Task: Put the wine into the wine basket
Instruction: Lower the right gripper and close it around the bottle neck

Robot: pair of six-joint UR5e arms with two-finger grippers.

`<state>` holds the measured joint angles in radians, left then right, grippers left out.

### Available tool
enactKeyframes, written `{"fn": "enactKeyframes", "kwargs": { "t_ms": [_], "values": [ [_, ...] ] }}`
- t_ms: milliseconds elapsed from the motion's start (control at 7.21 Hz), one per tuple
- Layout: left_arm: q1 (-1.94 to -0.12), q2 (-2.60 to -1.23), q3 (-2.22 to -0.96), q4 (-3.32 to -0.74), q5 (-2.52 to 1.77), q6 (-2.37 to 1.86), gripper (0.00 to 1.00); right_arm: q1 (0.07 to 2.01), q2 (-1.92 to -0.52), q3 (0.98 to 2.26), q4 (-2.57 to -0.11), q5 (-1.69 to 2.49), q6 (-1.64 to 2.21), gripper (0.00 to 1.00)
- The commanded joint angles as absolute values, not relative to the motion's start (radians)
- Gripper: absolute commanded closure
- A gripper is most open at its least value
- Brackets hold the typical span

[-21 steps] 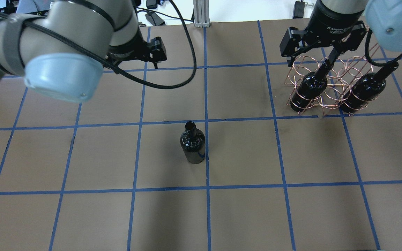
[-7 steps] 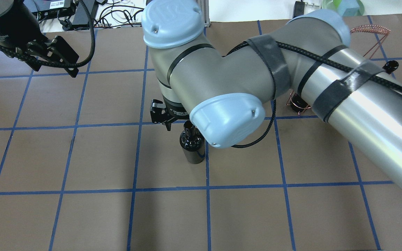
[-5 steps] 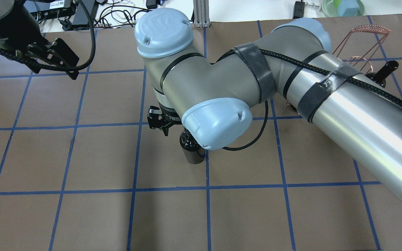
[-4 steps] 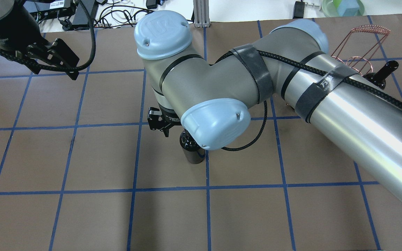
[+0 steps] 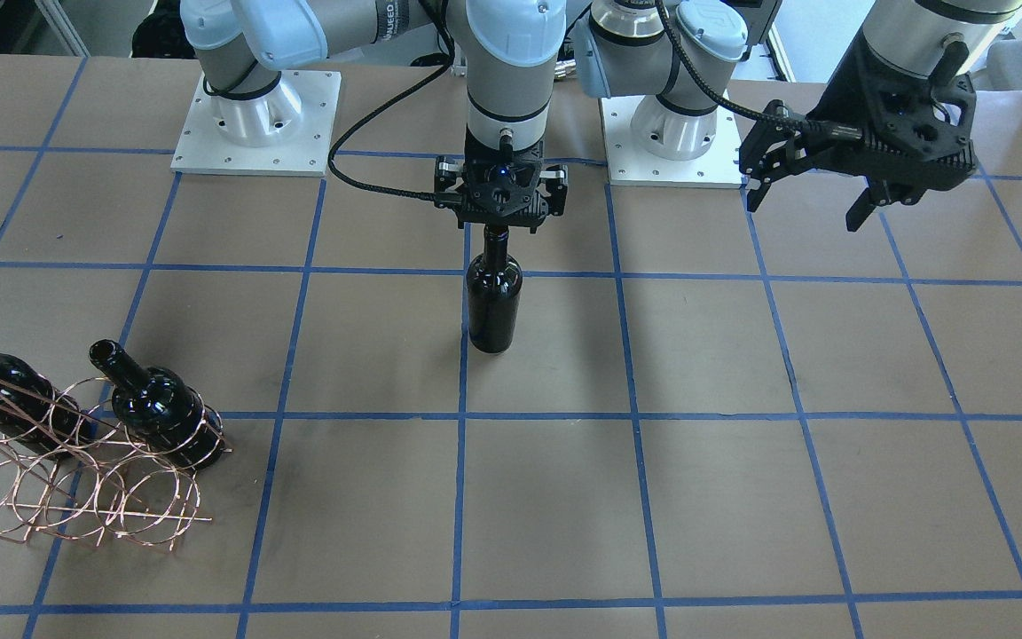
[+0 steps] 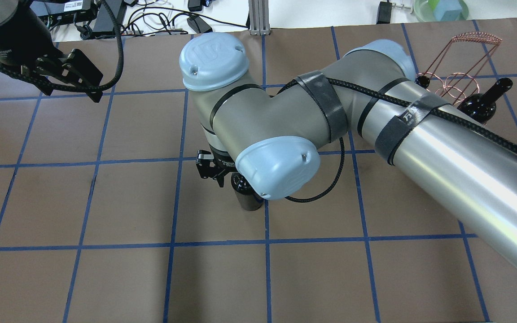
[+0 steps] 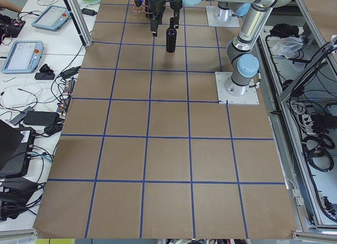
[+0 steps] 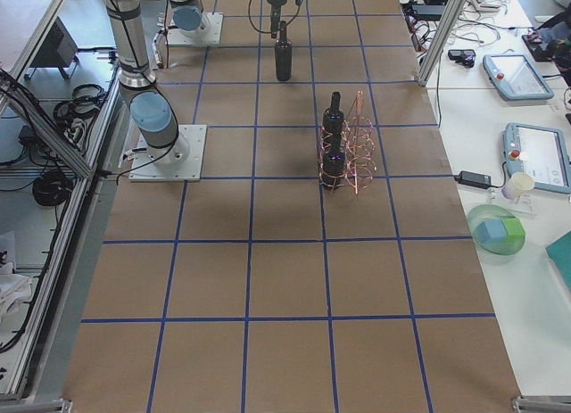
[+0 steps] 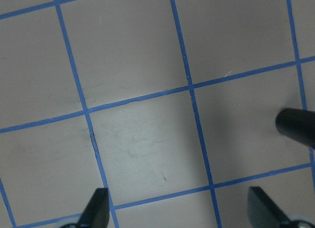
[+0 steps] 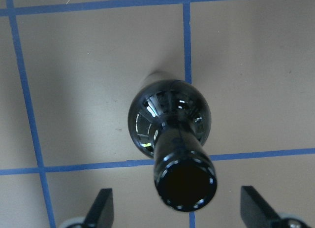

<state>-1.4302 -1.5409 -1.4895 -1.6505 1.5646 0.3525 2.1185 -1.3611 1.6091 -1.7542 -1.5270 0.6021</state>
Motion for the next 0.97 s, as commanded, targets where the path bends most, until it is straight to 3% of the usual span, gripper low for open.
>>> {"fn": "enactKeyframes", "kwargs": {
  "t_ms": [0,832],
  "values": [
    [-1.431,-1.54,-1.491,-1.652,1.565,0.351,0.0,2.118,-1.347,1.609,-1.81,-1.528,0.6,0.18],
    [-1.431,-1.54,-1.493,-1.652,1.566,0.354,0.0,2.118,-1.333,1.609,-1.819,-1.525,0.601,0.25]
  ]
}}
